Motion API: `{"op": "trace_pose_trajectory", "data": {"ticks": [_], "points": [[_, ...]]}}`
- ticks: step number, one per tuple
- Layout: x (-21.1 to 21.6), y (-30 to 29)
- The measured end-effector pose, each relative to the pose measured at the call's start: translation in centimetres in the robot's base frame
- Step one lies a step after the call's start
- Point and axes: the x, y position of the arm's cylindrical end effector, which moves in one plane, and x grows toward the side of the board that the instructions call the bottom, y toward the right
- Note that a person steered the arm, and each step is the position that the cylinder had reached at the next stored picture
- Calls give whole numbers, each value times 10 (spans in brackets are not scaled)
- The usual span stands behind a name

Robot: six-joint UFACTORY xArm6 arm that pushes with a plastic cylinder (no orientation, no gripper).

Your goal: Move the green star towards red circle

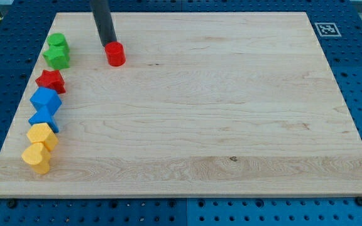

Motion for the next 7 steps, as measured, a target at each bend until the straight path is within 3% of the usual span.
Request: {"op": "trace_pose_trajectory", "data": {"ticks": [2, 3, 6, 7], "points": [[-40, -115], [-40, -134], [1, -134], [40, -124]]}}
